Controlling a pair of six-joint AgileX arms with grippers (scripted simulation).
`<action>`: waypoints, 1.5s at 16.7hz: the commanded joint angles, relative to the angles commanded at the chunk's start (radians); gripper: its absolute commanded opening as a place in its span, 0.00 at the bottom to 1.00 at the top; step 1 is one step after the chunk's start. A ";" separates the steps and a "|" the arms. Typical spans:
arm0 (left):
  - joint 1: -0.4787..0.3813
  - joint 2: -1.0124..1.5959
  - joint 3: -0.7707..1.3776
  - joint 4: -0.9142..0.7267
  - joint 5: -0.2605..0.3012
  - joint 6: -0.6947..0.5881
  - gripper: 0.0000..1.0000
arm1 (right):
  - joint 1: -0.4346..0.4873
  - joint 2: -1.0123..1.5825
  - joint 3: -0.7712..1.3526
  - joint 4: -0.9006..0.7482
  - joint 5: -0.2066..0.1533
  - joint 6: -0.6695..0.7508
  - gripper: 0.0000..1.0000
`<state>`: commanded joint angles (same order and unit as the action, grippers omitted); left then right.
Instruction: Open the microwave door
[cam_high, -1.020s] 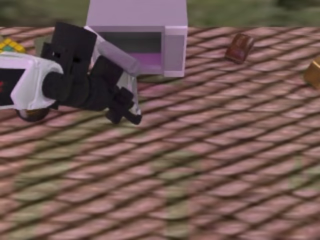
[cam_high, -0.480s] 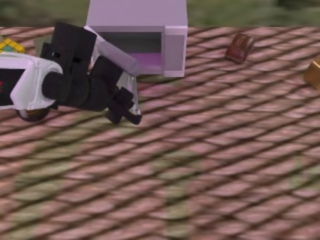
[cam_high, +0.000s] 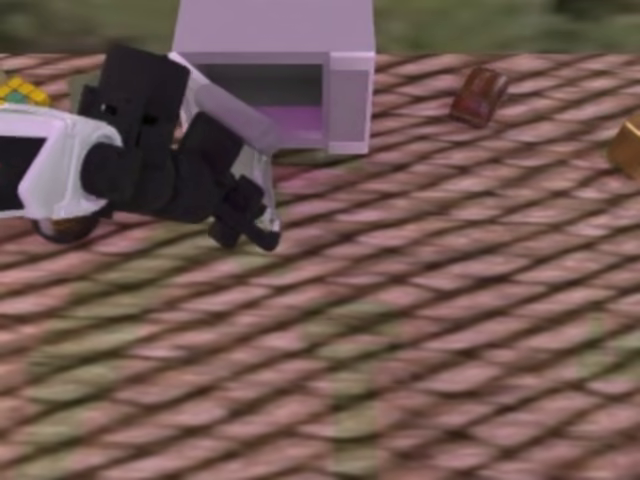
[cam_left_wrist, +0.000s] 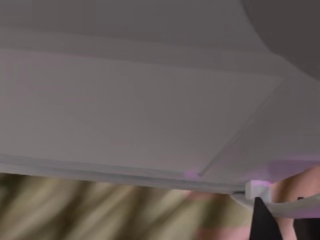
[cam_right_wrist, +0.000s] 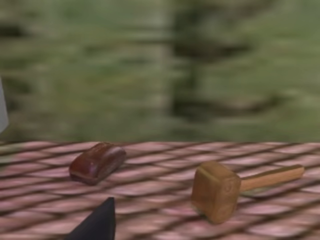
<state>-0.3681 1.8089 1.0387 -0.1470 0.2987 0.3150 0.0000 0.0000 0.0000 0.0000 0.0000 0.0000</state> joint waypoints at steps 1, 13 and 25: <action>0.006 -0.002 -0.001 -0.003 0.006 0.011 0.00 | 0.000 0.000 0.000 0.000 0.000 0.000 1.00; 0.029 -0.009 -0.004 -0.016 0.035 0.057 0.00 | 0.000 0.000 0.000 0.000 0.000 0.000 1.00; 0.029 -0.009 -0.004 -0.016 0.035 0.057 0.00 | 0.000 0.000 0.000 0.000 0.000 0.000 1.00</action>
<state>-0.3390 1.8002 1.0345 -0.1631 0.3340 0.3724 0.0000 0.0000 0.0000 0.0000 0.0000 0.0000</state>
